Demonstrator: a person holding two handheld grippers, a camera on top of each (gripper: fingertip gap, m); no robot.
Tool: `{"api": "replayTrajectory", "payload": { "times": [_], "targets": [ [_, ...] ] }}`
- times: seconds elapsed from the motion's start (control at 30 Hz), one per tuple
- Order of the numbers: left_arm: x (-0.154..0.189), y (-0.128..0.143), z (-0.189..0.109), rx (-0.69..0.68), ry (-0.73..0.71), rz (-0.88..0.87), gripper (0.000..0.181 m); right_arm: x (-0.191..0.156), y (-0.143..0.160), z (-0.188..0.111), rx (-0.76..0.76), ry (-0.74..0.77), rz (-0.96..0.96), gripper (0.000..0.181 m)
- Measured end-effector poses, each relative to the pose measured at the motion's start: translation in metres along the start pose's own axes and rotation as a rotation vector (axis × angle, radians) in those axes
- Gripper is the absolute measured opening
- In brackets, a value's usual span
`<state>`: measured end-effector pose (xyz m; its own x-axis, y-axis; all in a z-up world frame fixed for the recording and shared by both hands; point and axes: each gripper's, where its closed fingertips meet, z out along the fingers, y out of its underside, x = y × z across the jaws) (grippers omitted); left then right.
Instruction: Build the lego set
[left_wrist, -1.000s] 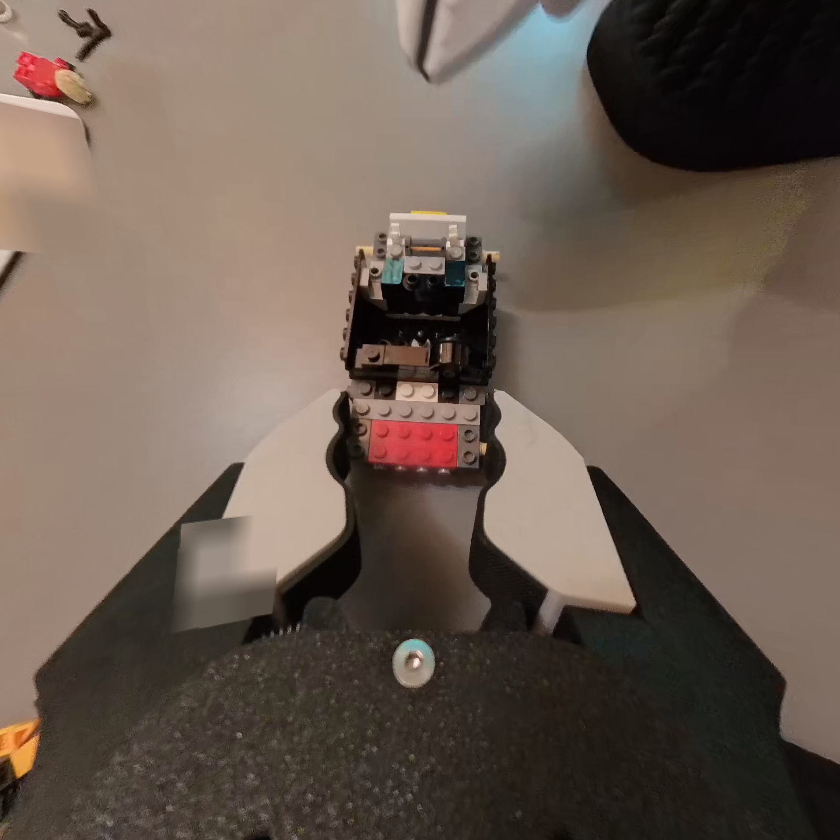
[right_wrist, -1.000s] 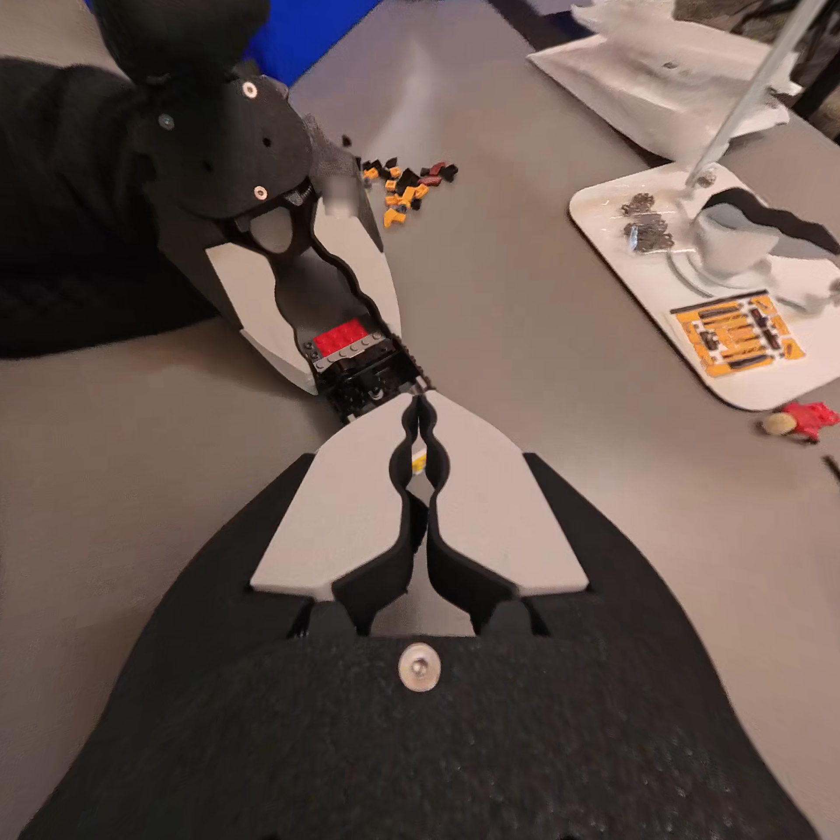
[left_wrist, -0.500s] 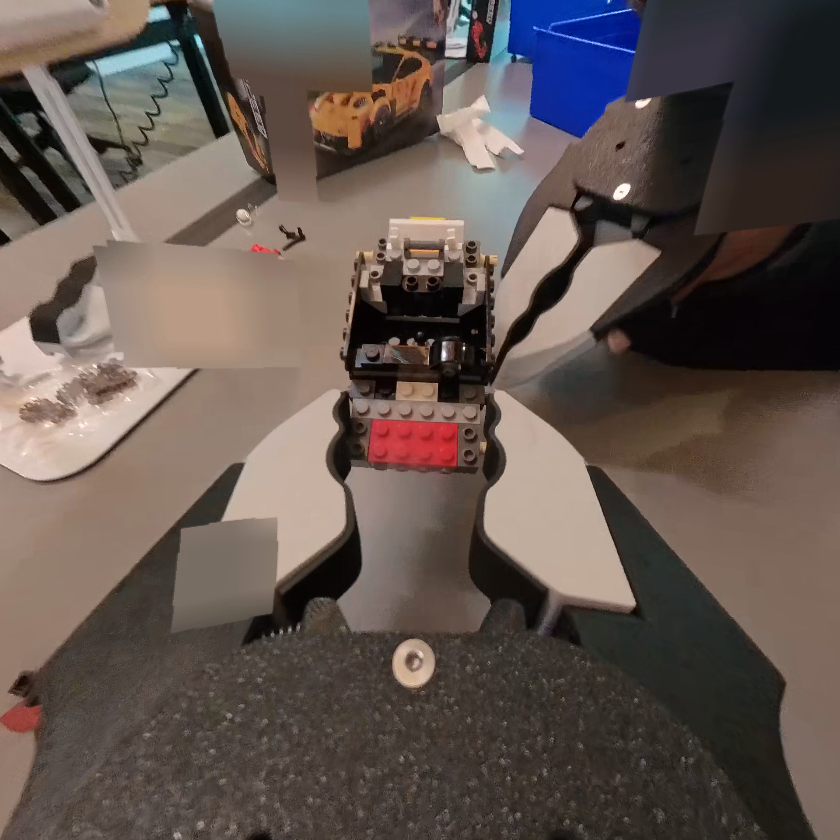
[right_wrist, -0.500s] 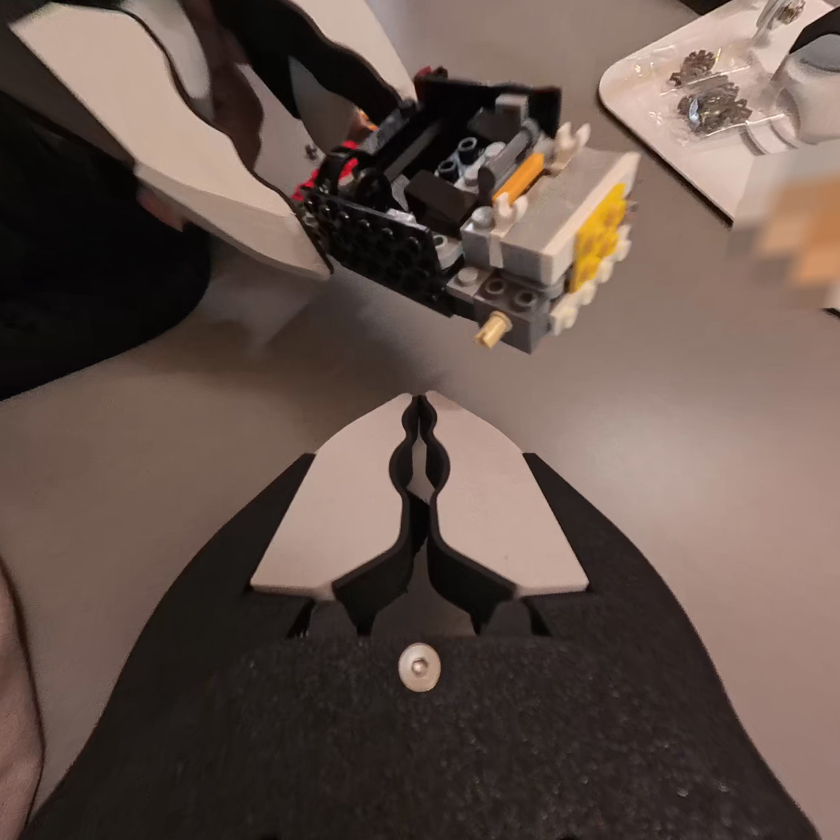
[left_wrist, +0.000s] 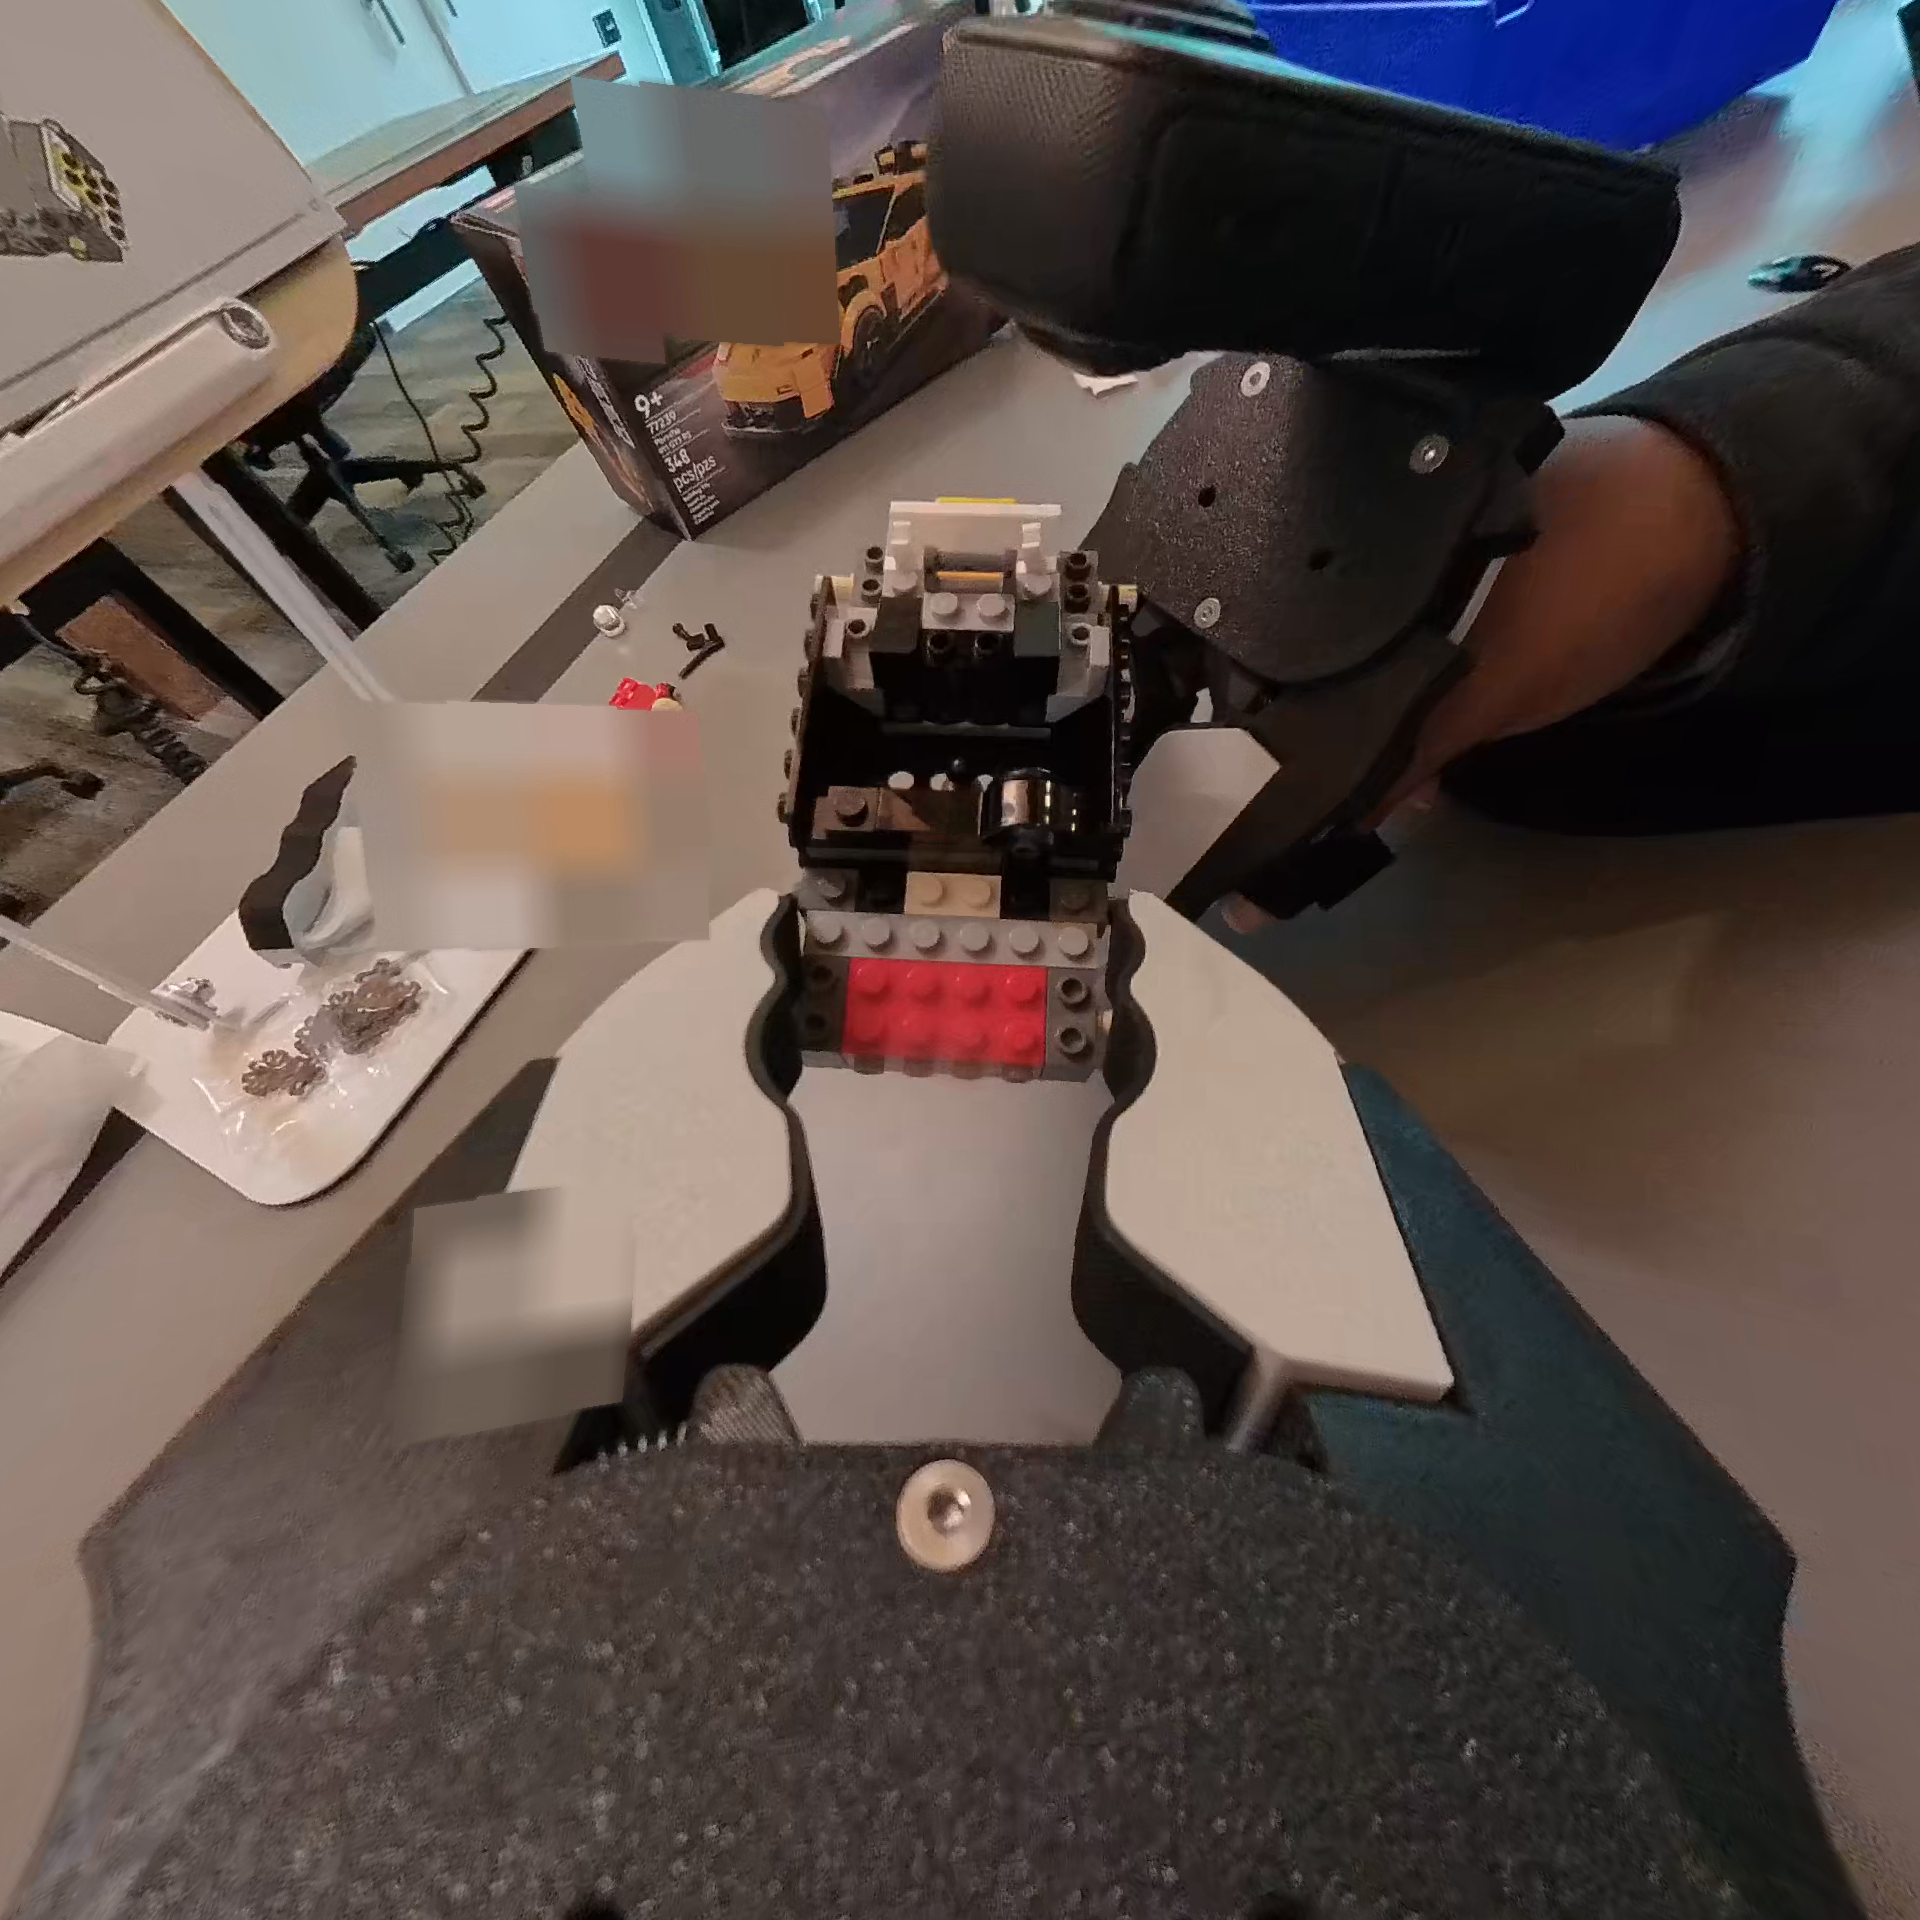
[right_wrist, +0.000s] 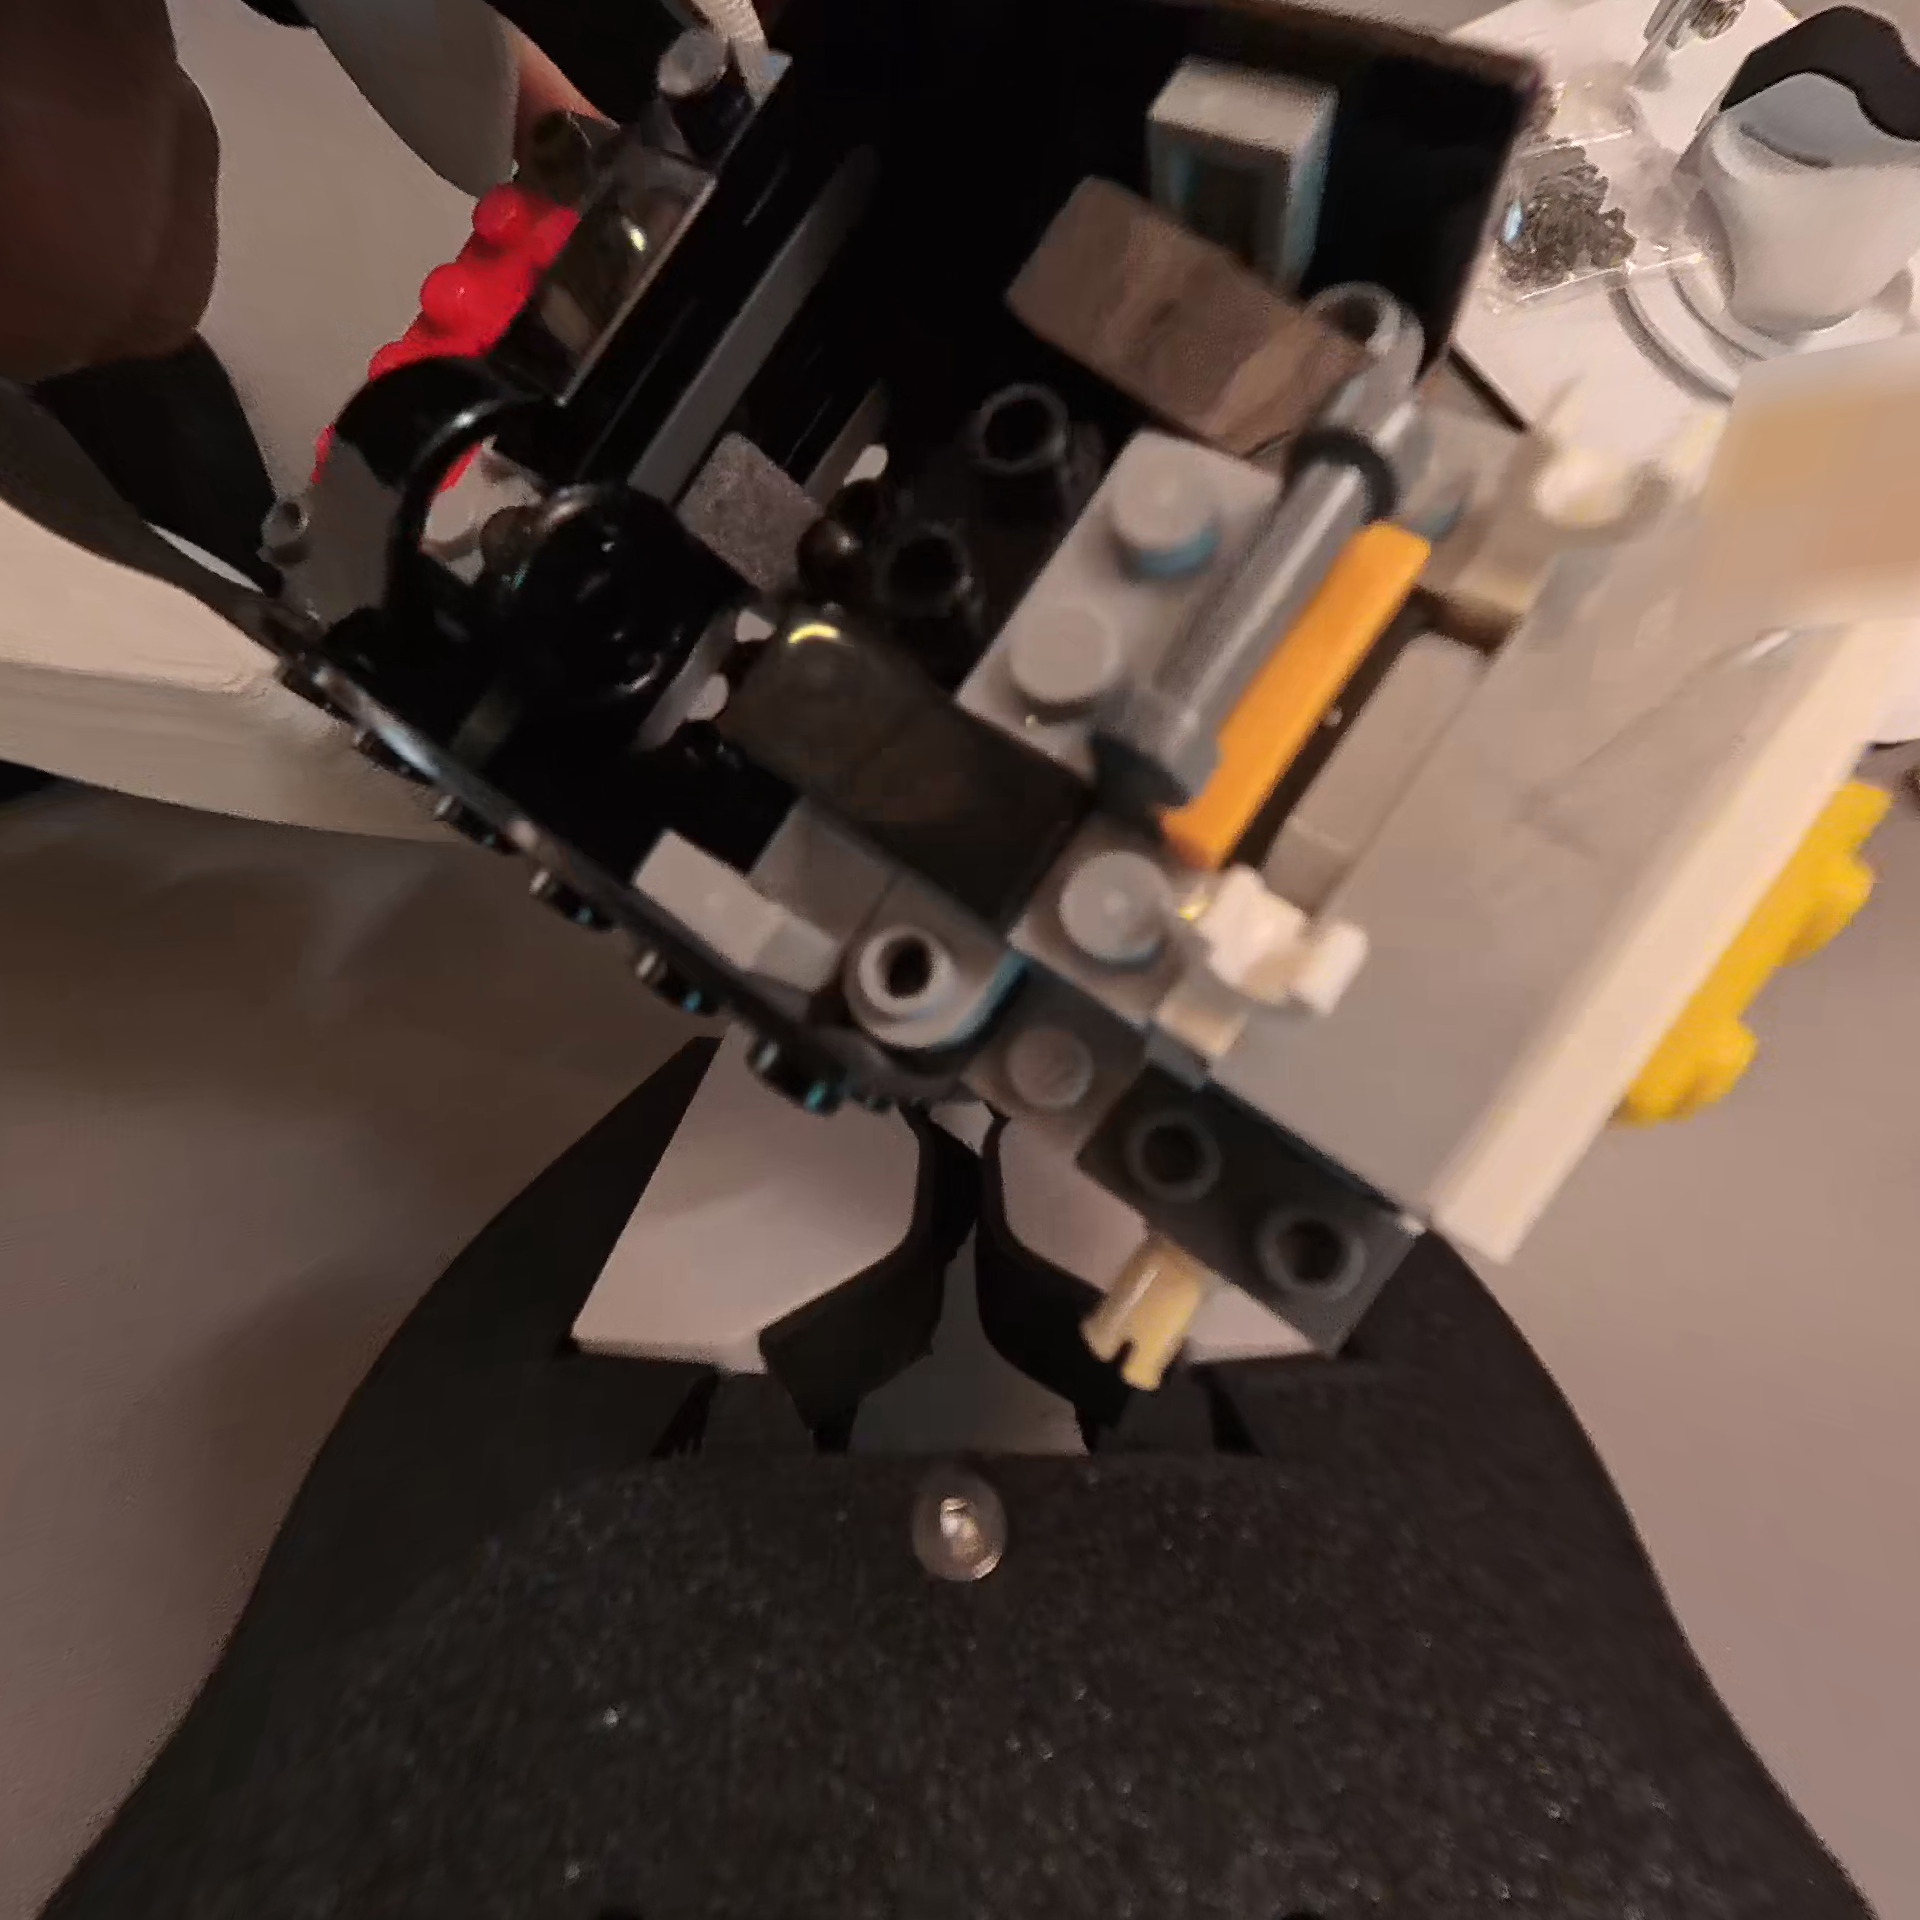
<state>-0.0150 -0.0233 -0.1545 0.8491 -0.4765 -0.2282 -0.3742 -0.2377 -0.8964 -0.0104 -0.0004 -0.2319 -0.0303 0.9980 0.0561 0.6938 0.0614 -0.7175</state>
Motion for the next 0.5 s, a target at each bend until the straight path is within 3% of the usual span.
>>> {"api": "replayTrajectory", "payload": {
  "times": [0.2, 0.3, 0.5],
  "targets": [
    [0.0046, 0.0002, 0.0024, -0.014, -0.004, 0.027, 0.057, 0.0033, 0.0030, 0.0010, -0.014, 0.027, -0.024, 0.019],
    [0.0060, 0.0007, 0.0031, -0.022, -0.010, 0.041, 0.057, 0.0045, 0.0048, 0.0016, -0.022, 0.034, -0.027, 0.000],
    [0.0051, 0.0009, 0.0027, -0.050, -0.076, 0.142, 0.056, 0.0078, 0.0088, 0.0032, -0.038, 0.051, -0.033, 0.000]
  ]
}}
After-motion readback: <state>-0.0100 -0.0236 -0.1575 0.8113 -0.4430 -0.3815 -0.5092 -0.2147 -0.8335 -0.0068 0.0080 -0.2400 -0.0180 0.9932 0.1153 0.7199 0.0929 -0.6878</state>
